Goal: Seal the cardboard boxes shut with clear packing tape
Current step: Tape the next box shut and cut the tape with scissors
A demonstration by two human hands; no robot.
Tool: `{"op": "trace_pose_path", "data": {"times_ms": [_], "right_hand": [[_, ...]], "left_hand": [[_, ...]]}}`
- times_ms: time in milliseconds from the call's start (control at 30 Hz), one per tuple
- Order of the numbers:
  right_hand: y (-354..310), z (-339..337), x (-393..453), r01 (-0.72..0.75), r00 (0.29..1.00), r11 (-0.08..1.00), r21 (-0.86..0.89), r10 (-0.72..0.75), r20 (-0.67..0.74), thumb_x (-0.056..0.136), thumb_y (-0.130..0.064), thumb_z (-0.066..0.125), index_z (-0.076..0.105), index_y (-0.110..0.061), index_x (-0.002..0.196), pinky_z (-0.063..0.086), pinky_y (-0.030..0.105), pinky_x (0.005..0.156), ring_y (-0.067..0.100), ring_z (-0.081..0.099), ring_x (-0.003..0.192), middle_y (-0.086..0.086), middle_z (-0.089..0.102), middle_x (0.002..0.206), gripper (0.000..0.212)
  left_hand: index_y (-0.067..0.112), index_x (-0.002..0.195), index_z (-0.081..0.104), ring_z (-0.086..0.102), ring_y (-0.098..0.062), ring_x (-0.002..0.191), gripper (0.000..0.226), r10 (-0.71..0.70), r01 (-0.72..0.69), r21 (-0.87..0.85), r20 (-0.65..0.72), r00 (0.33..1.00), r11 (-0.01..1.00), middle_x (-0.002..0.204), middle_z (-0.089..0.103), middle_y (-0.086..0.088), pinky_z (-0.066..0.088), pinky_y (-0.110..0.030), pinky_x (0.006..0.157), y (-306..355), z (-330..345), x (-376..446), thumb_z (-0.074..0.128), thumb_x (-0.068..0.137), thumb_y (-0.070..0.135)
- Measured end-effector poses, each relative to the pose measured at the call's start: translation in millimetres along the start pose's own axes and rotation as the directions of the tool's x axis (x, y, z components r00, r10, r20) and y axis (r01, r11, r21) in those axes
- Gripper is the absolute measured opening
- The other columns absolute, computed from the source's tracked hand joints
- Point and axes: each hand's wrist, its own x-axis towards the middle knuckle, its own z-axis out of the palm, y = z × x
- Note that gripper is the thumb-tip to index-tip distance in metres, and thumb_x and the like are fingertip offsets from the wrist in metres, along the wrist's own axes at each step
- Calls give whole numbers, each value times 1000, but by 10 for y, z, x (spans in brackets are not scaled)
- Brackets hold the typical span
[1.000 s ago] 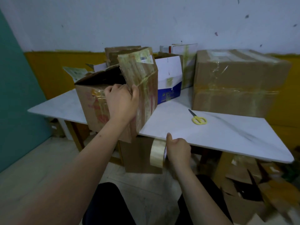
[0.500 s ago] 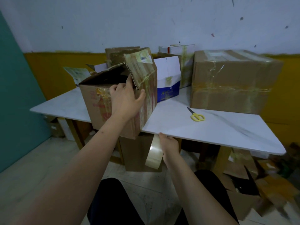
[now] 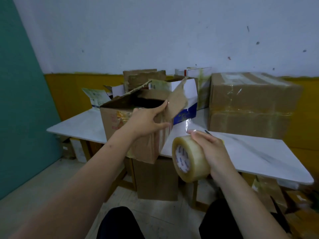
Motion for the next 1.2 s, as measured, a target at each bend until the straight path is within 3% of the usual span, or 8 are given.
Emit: {"op": "trace_pose_path", "data": {"times_ms": [133,300,400,500,733,900,1033,1200], "right_hand": [[-558,-342,-137,124,978,989,-80,-108,181,92,-27,63,79,-39,93,56,28,74,12,71,86,-5,77,98,20],[-1152,-582,-50,220,944,967,-126,-179,276,82,-33,62,79,-30,101,59,24,68,16,71,78,3,77,99,26],[-1362,-594,131,256,928,950,-182,-188,322,82,-34,62,79,-26,102,57,35,77,26,70,85,11,76,101,27],[-1409,-481,339,226,908,941,-250,-111,404,88,-31,62,79,-22,101,57,37,80,28,71,88,13,75,100,24],[-1134,-69,915,124,826,903,-412,136,547,94,-30,62,79,-18,99,52,28,75,17,70,84,8,76,100,22],[-1142,153,1211,39,750,907,-419,250,612,95,-29,61,79,-17,98,53,21,61,11,69,75,5,76,92,22],[-1163,319,1315,-86,648,872,-482,417,637,99,-29,54,74,-15,99,50,20,51,8,64,63,1,71,84,24],[-1098,467,1327,-253,604,809,-530,560,567,92,-31,65,71,-11,104,46,20,41,9,61,50,3,67,71,23]], "left_hand": [[37,161,13,64,-15,93,86,107,-107,48,5,994,993,115,69,1,56,-39,79,116,0,113,58,92,60],[28,159,27,58,-11,68,62,58,-61,-28,-86,995,998,81,59,9,45,-31,53,289,40,124,46,101,41],[14,102,62,51,-4,51,30,-136,54,-319,-241,961,946,61,51,10,32,-27,47,290,20,103,44,106,38],[14,60,37,38,-6,34,49,-390,241,-584,-141,910,775,43,37,9,25,-16,38,212,-118,151,51,105,28],[-1,91,65,72,-25,65,6,-465,514,-835,383,799,195,75,73,-13,62,-32,65,-9,-491,237,65,90,5],[3,128,54,75,-36,94,30,-376,555,-827,545,750,-92,111,73,-25,60,-55,75,-131,-661,205,46,99,-1],[0,131,51,73,-37,97,31,-372,560,-808,583,722,-181,114,71,-27,59,-56,72,-123,-630,166,45,101,-1],[-4,116,59,75,-26,85,17,-409,557,-825,543,733,-97,104,74,-22,62,-44,71,-111,-615,171,53,99,-2]]}}
